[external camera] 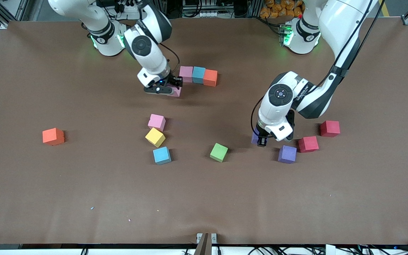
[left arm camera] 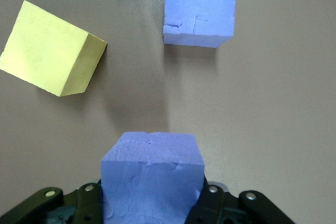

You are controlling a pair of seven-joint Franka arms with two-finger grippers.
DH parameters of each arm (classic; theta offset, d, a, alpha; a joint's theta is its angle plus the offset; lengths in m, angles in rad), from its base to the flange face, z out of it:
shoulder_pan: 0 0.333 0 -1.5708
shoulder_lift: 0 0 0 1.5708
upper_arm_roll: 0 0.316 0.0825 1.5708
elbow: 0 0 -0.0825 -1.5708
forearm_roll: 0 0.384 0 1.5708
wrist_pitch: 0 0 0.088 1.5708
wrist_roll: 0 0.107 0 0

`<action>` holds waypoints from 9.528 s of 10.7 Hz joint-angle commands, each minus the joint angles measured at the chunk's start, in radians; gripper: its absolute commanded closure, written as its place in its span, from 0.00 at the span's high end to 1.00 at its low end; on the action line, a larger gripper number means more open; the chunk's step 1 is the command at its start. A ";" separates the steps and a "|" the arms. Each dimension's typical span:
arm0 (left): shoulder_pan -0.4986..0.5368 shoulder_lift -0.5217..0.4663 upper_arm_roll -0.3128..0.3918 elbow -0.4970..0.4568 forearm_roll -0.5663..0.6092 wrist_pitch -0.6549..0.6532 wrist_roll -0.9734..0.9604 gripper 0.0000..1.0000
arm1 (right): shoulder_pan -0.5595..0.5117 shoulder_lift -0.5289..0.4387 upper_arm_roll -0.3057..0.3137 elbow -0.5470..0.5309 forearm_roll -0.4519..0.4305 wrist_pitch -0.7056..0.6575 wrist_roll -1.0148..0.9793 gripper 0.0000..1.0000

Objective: Arrange 11 blocks into digit 3

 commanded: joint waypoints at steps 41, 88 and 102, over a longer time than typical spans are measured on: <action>0.017 0.008 0.001 0.049 -0.047 -0.021 0.013 0.00 | 0.014 0.150 0.007 0.328 -0.218 -0.287 0.080 1.00; 0.049 0.007 0.004 0.163 -0.183 -0.173 0.021 0.00 | -0.039 0.266 -0.046 0.548 -0.143 -0.388 -0.110 0.31; 0.045 0.014 -0.001 0.161 -0.182 -0.173 0.022 0.00 | 0.036 0.395 -0.043 0.463 -0.216 -0.166 -0.124 0.28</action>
